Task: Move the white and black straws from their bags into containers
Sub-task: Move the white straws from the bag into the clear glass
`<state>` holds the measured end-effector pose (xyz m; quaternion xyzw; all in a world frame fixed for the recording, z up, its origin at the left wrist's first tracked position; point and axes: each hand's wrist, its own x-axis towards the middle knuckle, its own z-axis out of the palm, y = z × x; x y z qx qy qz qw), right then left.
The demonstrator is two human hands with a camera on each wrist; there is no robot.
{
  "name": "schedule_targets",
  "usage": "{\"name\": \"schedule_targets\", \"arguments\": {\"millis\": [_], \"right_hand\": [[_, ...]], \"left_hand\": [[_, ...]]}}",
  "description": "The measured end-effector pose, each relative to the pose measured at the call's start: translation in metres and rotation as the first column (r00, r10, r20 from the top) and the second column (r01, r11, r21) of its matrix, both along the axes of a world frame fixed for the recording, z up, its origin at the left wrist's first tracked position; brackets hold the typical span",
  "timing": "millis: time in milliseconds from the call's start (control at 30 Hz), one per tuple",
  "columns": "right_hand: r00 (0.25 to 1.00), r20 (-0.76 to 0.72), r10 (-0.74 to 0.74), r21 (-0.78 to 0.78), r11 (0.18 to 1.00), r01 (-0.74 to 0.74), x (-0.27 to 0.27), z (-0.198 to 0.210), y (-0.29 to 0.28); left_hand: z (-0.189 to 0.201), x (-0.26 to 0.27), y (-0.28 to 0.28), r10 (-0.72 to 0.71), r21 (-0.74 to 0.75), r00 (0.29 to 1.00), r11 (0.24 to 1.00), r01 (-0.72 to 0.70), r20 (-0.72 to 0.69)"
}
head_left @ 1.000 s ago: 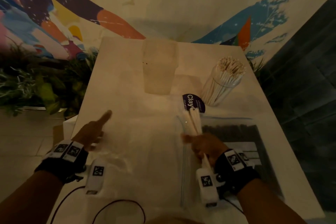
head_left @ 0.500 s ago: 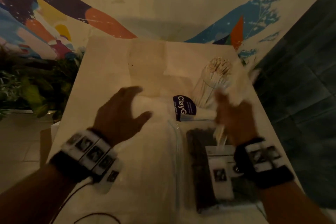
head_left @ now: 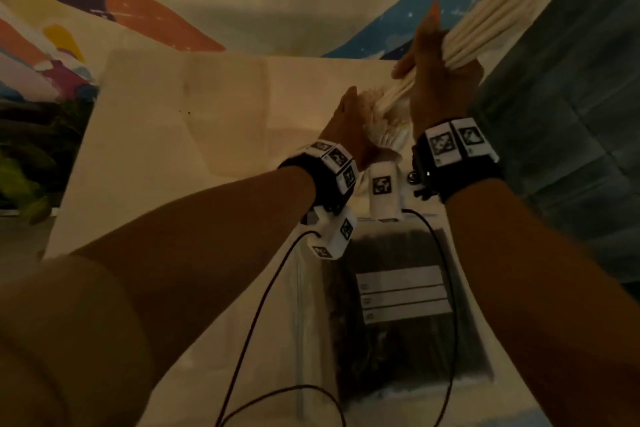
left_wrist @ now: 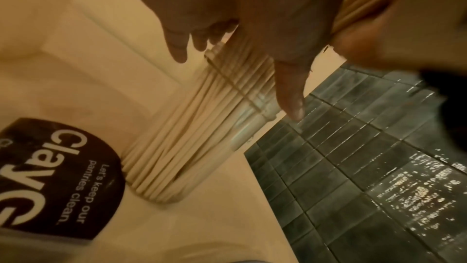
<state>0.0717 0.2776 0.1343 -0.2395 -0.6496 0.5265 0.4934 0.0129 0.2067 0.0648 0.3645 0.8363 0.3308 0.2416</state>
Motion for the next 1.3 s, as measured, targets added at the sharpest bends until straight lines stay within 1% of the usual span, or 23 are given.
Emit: {"name": "schedule_targets", "arguments": {"millis": [67, 133, 267, 333, 433, 500, 600, 667, 800, 900, 1067, 1100, 1200, 1300], "right_hand": [[0.999, -0.032, 0.044, -0.011, 0.999, -0.044, -0.002, 0.001, 0.002], [0.997, -0.015, 0.073, -0.016, 0.997, -0.074, -0.004, 0.001, 0.002], [0.997, 0.015, 0.078, -0.021, 0.997, -0.078, -0.002, 0.001, 0.008], [0.996, 0.018, 0.084, -0.013, 0.996, -0.084, -0.001, 0.001, 0.01], [0.996, 0.066, 0.057, -0.001, 0.998, -0.057, 0.0, 0.0, 0.011], [0.996, 0.04, 0.079, -0.018, 0.997, -0.079, 0.001, -0.002, 0.011], [0.994, 0.061, 0.086, -0.049, 0.995, -0.084, 0.005, -0.006, 0.009], [0.995, 0.081, 0.06, -0.058, 0.997, -0.055, 0.006, -0.007, 0.01], [1.0, 0.013, 0.016, -0.095, 0.995, -0.015, 0.004, -0.003, 0.017], [0.997, 0.075, 0.003, -0.04, 0.999, 0.0, 0.003, -0.005, 0.018], [0.964, 0.264, 0.03, 0.08, 0.995, -0.053, 0.004, -0.008, 0.017], [0.961, 0.275, 0.041, 0.099, 0.993, -0.07, 0.006, -0.008, 0.017], [0.978, 0.167, 0.127, 0.114, 0.983, -0.147, 0.008, -0.01, 0.014], [0.984, 0.126, 0.126, 0.076, 0.988, -0.136, 0.008, -0.013, 0.01]], "left_hand": [[0.001, 0.001, 0.003, 0.049, 0.044, 0.996, 0.998, -0.053, 0.078], [0.0, 0.0, 0.005, 0.089, 0.084, 0.993, 0.992, -0.096, 0.082], [0.0, 0.002, 0.002, 0.086, 0.112, 0.992, 0.989, -0.096, 0.087], [0.001, 0.0, 0.001, 0.093, 0.111, 0.992, 0.989, -0.102, 0.086], [0.001, -0.001, 0.0, 0.085, 0.067, 0.992, 0.994, -0.091, 0.09], [0.001, -0.002, -0.002, 0.067, 0.047, 0.993, 0.996, -0.071, 0.095], [0.003, -0.001, -0.002, 0.065, 0.054, 0.994, 0.996, -0.07, 0.091], [0.003, 0.0, -0.003, 0.068, 0.067, 0.995, 0.995, -0.073, 0.08], [0.001, 0.0, -0.003, 0.07, 0.068, 0.996, 0.995, -0.074, 0.064], [0.002, 0.001, -0.003, 0.082, 0.086, 0.995, 0.992, -0.087, 0.063], [0.001, 0.001, -0.002, 0.089, 0.116, 0.992, 0.988, -0.099, 0.087], [0.002, 0.001, -0.002, 0.091, 0.127, 0.991, 0.987, -0.102, 0.095], [0.0, 0.001, -0.001, 0.094, 0.134, 0.99, 0.985, -0.108, 0.106], [-0.003, 0.0, 0.001, 0.086, 0.126, 0.991, 0.987, -0.098, 0.1]]}}
